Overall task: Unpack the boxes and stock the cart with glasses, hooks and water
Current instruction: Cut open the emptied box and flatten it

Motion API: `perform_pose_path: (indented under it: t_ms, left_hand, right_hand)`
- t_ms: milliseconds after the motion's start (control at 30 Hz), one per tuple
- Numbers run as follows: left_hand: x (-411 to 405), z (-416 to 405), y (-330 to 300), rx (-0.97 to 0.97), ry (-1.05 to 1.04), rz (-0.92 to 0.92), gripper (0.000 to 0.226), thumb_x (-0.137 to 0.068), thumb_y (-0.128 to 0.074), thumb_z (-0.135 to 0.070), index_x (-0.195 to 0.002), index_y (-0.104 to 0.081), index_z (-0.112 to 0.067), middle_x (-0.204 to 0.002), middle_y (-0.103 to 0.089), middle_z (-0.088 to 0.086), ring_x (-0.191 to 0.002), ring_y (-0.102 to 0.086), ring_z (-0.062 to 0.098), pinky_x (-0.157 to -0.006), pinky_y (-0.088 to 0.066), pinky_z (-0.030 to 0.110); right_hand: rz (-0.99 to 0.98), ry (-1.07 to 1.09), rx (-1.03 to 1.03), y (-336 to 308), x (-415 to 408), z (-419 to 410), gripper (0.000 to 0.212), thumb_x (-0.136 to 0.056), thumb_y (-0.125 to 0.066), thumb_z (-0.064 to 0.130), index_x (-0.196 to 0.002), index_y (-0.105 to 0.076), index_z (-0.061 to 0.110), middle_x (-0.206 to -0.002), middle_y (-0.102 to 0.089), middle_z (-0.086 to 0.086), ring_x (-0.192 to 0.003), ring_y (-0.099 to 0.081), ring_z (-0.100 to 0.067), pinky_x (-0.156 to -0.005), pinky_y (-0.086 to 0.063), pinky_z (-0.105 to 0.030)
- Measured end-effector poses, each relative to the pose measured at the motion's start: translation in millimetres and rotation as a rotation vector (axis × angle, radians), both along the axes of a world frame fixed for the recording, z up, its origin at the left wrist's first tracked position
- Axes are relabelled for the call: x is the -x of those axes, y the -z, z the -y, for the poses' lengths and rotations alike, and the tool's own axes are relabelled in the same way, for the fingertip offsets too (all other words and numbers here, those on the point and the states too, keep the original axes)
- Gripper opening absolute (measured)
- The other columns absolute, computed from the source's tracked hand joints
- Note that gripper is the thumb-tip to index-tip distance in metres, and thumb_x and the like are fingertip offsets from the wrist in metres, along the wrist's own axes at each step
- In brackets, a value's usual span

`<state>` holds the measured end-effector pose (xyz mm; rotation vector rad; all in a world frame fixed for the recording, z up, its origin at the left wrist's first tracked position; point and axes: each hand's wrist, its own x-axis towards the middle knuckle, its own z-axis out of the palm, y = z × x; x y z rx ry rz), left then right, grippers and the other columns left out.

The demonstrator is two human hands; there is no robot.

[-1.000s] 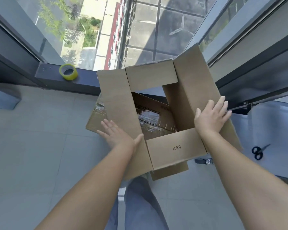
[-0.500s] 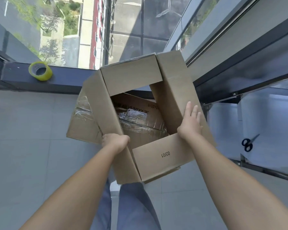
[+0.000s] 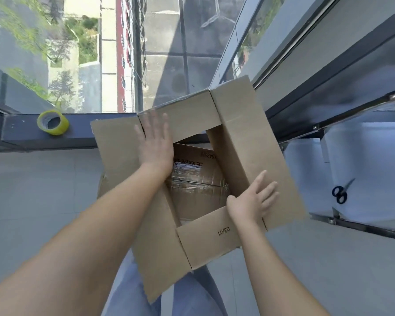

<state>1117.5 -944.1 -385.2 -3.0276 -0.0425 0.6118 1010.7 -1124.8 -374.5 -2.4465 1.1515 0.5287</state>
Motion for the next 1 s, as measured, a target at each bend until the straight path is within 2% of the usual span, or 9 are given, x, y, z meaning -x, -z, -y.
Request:
perform_pose_path:
  t_ms: [167, 367, 467, 567, 633, 700, 767, 867, 1000]
  left_hand:
    - [-33.7, 6.2, -1.0, -0.211, 0.223, -0.046, 0.084, -0.096, -0.046, -0.019, -0.145, 0.020, -0.004, -0.153, 0.012, 0.027, -0.141, 0.003, 0.046, -0.110, -0.011, 0.061]
    - [-33.4, 18.2, -1.6, -0.162, 0.284, -0.123, 0.072, -0.098, -0.039, -0.010, -0.149, 0.012, -0.009, -0.154, -0.003, 0.028, -0.137, -0.018, 0.050, -0.098, -0.039, 0.050]
    - [-40.0, 10.2, -27.0, -0.134, 0.388, -0.016, 0.079, -0.093, -0.050, -0.012, -0.149, 0.004, -0.013, -0.145, -0.029, 0.022, -0.127, -0.039, 0.039, -0.089, -0.042, 0.042]
    - [-47.5, -1.6, -48.1, -0.342, 0.793, 0.231, 0.090, -0.089, -0.056, -0.025, -0.148, 0.011, -0.017, -0.130, -0.034, 0.010, -0.113, -0.043, 0.023, -0.084, -0.040, 0.030]
    - [-51.0, -5.7, -54.5, -0.496, 0.982, 0.280, 0.074, -0.091, -0.052, -0.025, -0.149, -0.005, -0.015, -0.125, -0.037, 0.007, -0.108, -0.045, 0.019, -0.079, -0.039, 0.026]
    - [-52.5, -6.1, -60.1, -0.546, 0.959, 0.254, 0.045, -0.093, -0.048, -0.018, -0.136, -0.038, -0.012, -0.118, -0.043, 0.006, -0.105, -0.048, 0.018, -0.074, -0.038, 0.025]
    - [-51.2, -4.6, -64.5, -0.537, 0.820, 0.216, 0.039, -0.092, -0.050, -0.018, -0.130, -0.047, -0.010, -0.116, -0.045, 0.007, -0.105, -0.048, 0.020, -0.074, -0.038, 0.026]
    - [-43.7, -3.5, -57.0, -0.507, 0.651, 0.107, 0.057, -0.092, -0.048, -0.024, -0.142, -0.030, -0.004, -0.137, -0.032, 0.017, -0.123, -0.036, 0.029, -0.096, -0.038, 0.037]
    - [-40.7, -8.0, -30.2, -0.368, 0.454, -0.016, 0.082, -0.091, -0.046, -0.032, -0.148, 0.001, 0.002, -0.156, 0.000, 0.020, -0.144, -0.002, 0.033, -0.114, -0.014, 0.048]
  right_hand:
    - [0.344, 0.168, -0.242, -30.0, 30.7, 16.0, 0.094, -0.080, -0.051, -0.006, -0.150, 0.000, 0.029, -0.157, 0.009, -0.003, -0.145, -0.002, -0.020, -0.113, -0.023, -0.039]
    - [0.342, 0.281, -0.186, -44.8, 71.7, 25.9, 0.074, -0.081, -0.047, -0.002, -0.147, -0.022, 0.019, -0.151, -0.016, -0.007, -0.137, -0.024, -0.027, -0.111, -0.029, -0.041]
    - [0.234, 0.178, 0.001, -57.6, 90.5, 24.3, 0.068, -0.082, -0.049, -0.005, -0.145, -0.028, 0.012, -0.151, -0.018, -0.011, -0.136, -0.020, -0.031, -0.104, -0.029, -0.033]
    - [0.121, -0.088, 0.356, -62.4, 99.5, 11.4, 0.048, -0.057, -0.072, -0.011, -0.102, -0.065, 0.003, -0.109, -0.056, -0.021, -0.095, -0.053, -0.040, -0.073, -0.047, -0.042]
    - [0.013, -0.186, 0.489, -70.3, 96.1, 1.8, 0.035, -0.045, -0.076, -0.012, -0.071, -0.062, 0.007, -0.081, -0.057, -0.013, -0.073, -0.055, -0.033, -0.060, -0.042, -0.033]
    - [-0.169, -0.202, 0.430, -75.3, 91.5, -3.5, 0.023, -0.071, -0.063, -0.003, -0.088, -0.062, 0.013, -0.095, -0.057, -0.007, -0.093, -0.054, -0.027, -0.072, -0.039, -0.032]
    - [-0.270, -0.224, 0.370, -71.8, 94.6, -1.7, 0.029, -0.087, -0.045, 0.005, -0.113, -0.054, 0.016, -0.118, -0.052, -0.003, -0.115, -0.044, -0.022, -0.088, -0.035, -0.028]
    - [-0.408, -0.170, 0.272, -75.6, 99.5, -1.0, 0.041, -0.088, -0.045, 0.018, -0.129, -0.043, 0.013, -0.133, -0.041, -0.006, -0.127, -0.034, -0.023, -0.101, -0.030, -0.028]
    - [-0.623, -0.019, 0.065, -68.0, 108.2, -9.0, 0.066, -0.091, -0.043, 0.043, -0.143, -0.026, 0.006, -0.143, -0.031, -0.015, -0.131, -0.033, -0.031, -0.104, -0.034, -0.033]
